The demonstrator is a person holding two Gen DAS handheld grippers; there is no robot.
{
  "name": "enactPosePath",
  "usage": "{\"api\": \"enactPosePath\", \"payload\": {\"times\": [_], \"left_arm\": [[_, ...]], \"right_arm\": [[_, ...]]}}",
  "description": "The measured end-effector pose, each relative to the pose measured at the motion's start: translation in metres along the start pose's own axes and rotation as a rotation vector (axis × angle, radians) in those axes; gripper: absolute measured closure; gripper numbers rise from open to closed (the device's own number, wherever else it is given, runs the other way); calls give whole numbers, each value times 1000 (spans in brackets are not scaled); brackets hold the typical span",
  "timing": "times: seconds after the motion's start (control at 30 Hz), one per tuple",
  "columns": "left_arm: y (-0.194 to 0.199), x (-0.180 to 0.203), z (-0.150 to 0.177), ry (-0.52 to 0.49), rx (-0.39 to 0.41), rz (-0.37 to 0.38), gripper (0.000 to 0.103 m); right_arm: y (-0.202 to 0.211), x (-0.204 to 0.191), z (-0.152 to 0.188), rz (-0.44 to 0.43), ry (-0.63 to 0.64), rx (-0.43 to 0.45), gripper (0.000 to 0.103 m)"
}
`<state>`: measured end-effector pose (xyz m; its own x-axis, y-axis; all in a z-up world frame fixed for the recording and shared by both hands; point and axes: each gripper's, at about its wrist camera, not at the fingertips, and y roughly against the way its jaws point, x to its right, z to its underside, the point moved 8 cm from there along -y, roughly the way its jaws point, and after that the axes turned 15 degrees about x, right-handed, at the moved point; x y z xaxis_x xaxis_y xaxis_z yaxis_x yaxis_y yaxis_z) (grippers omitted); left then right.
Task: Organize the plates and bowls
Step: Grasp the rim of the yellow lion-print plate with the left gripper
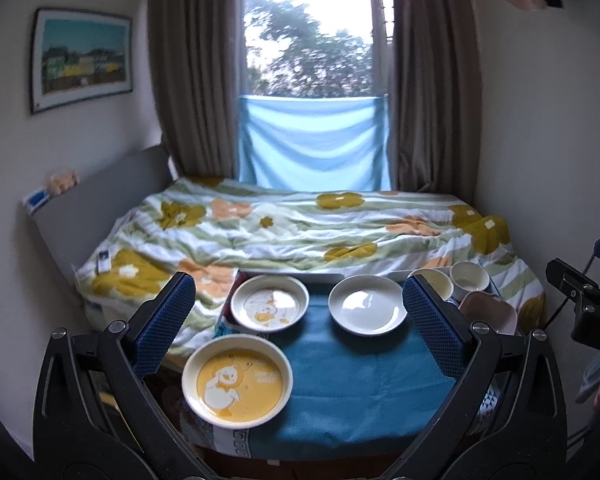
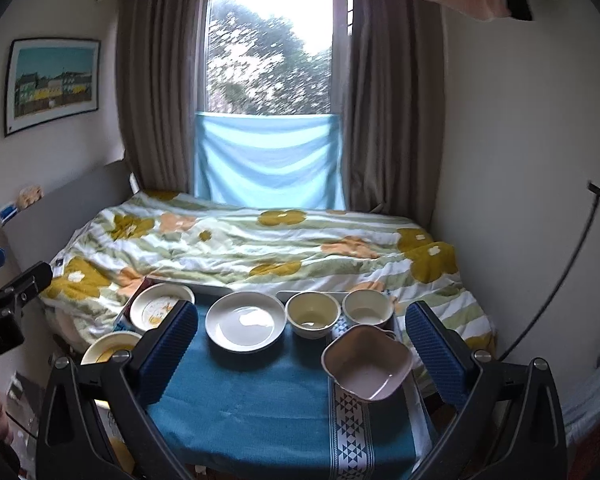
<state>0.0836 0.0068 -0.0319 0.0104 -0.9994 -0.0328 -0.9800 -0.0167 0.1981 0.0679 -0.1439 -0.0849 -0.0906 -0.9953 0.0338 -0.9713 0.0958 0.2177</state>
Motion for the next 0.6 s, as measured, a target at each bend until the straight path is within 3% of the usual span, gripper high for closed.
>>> {"api": "enactPosePath", "payload": {"times": [0.13,0.3,0.53,0.6], "left_arm": [[-2,-24,24,30,-60,-105,0],[-2,-72,78,74,-190,-249,0],[-19,-143,164,202,-346,-335,1],[-27,-160,192,244,-390,-341,6]], "right_arm": [[-21,-8,12,-82,31,-31,0],[-56,-43,38,-236,53,-78,0],[-105,-123,100,-488,83,-208,0],[-120,-143,120,-545,93,-254,2]]}}
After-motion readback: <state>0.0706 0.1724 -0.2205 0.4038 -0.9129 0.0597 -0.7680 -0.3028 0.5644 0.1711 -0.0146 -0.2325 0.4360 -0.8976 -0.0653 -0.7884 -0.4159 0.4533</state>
